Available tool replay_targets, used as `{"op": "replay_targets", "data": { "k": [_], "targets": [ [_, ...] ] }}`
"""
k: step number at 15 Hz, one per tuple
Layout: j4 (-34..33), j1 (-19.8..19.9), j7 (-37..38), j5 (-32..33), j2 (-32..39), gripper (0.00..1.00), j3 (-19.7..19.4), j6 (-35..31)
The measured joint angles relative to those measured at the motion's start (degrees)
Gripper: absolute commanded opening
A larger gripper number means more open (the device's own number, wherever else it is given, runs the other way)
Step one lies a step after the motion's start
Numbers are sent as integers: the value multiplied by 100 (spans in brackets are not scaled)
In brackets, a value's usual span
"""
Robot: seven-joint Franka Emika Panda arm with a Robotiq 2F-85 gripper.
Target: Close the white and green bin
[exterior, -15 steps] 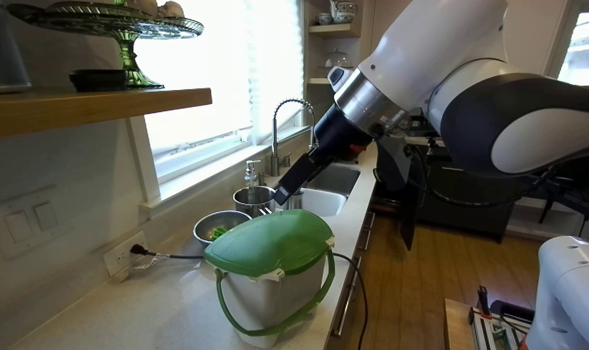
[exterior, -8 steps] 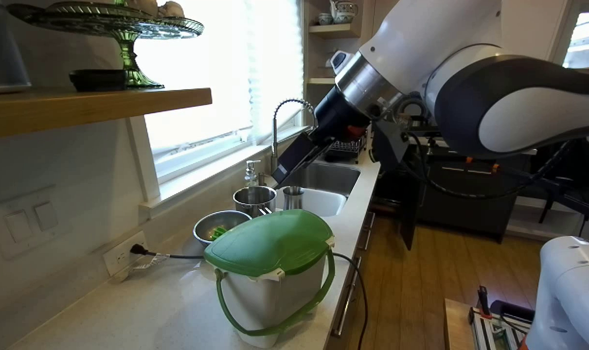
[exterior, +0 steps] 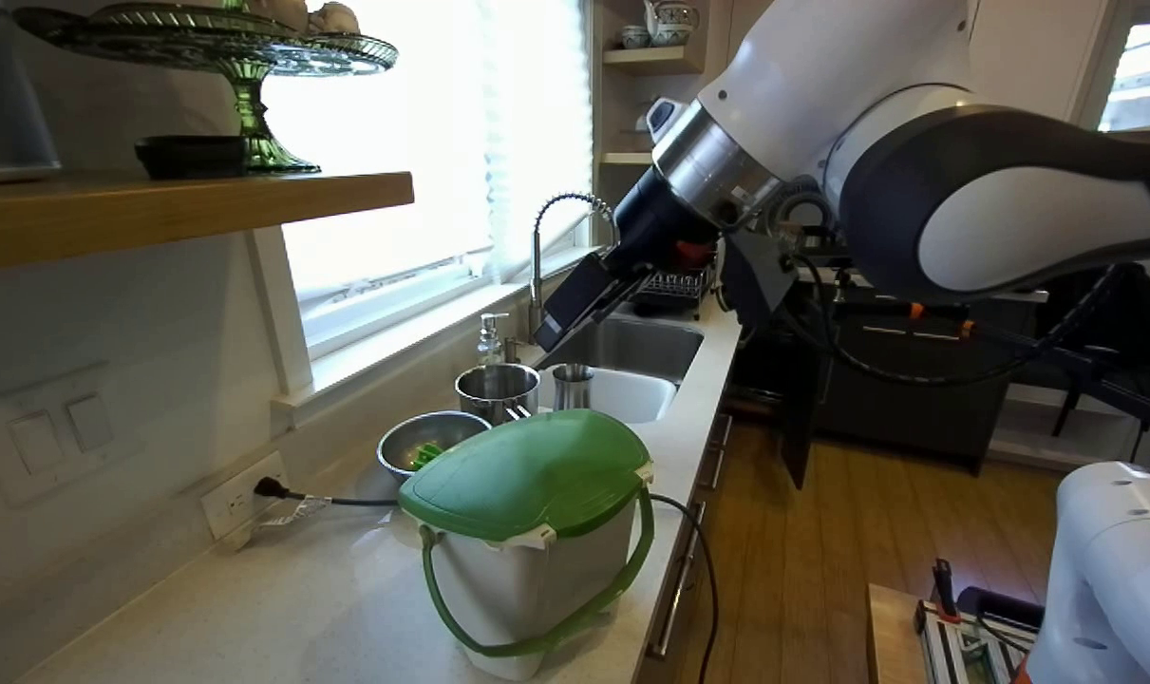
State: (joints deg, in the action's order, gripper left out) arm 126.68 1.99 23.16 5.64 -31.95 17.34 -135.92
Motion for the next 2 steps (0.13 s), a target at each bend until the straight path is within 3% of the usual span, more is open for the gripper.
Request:
{"op": "replay_targets", "data": {
  "k": [2],
  "targets": [
    [0, 0, 1, 1, 0, 100, 0, 0]
  ]
}}
